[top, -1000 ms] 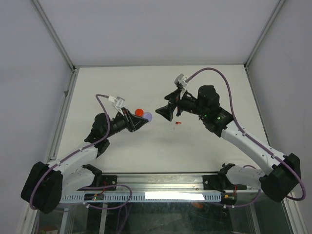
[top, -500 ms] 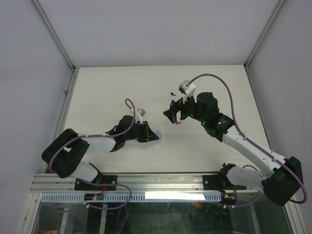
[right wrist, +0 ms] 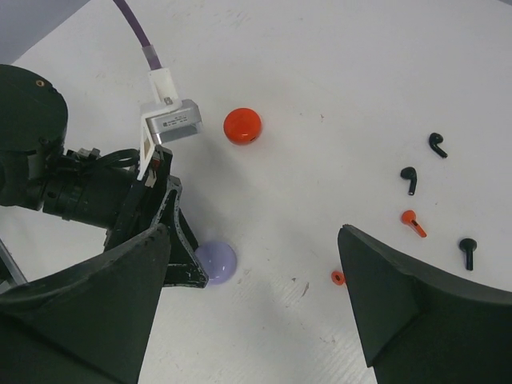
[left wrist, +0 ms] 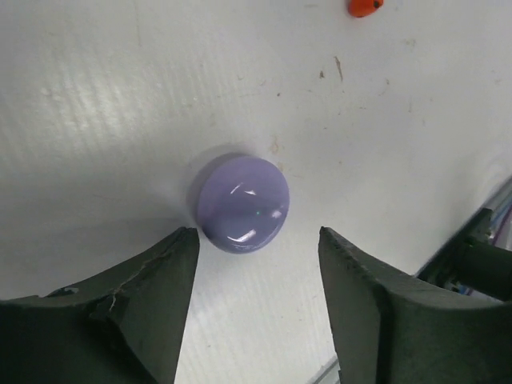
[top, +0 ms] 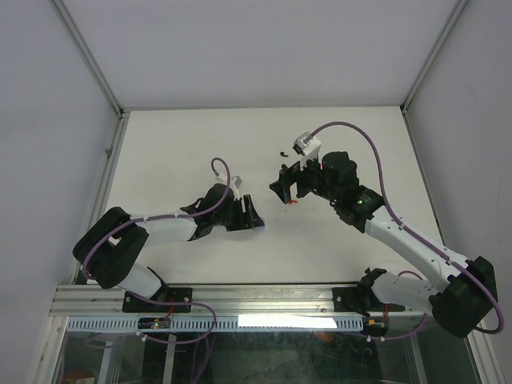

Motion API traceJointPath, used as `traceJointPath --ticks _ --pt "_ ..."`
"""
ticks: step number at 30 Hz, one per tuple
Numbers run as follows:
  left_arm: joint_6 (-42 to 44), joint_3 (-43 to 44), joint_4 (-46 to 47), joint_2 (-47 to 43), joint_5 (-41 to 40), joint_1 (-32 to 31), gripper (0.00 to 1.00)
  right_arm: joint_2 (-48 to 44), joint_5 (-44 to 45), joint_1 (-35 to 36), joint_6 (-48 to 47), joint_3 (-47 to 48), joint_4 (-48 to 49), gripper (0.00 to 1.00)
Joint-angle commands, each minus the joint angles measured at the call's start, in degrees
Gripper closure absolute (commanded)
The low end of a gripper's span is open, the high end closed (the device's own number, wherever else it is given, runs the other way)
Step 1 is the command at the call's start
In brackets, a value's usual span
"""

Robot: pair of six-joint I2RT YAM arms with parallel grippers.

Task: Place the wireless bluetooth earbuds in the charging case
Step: Place the charging case at the center of the board.

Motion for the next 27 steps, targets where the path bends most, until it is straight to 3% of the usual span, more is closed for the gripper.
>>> traceJointPath --ticks 1,7,12,18,27 --pt "3.5 3.8 -11.6 -5.1 -9.1 -0.6 0.34 -0.2 1.3 0.1 -1.1 0.1 1.2 0.11" --pt "10.3 7.4 -20.2 -10.5 -21.3 0.2 0.21 -0.2 2.4 0.2 -1.4 -0.1 1.1 0.11" --pt "15.8 12.0 -21.5 -8.4 -24.2 5.1 0.2 -0.5 3.7 0.2 -1.2 -0.3 1.2 0.11" --pt "21.7 19.6 -21.3 -1.3 -27.2 10.2 0.18 -0.4 4.7 0.2 -1.2 -0.3 0.9 0.11" --pt "24.9 28.9 -21.1 10.9 -27.1 12.5 0.18 0.0 5.1 0.2 -1.6 -0.2 0.4 0.11"
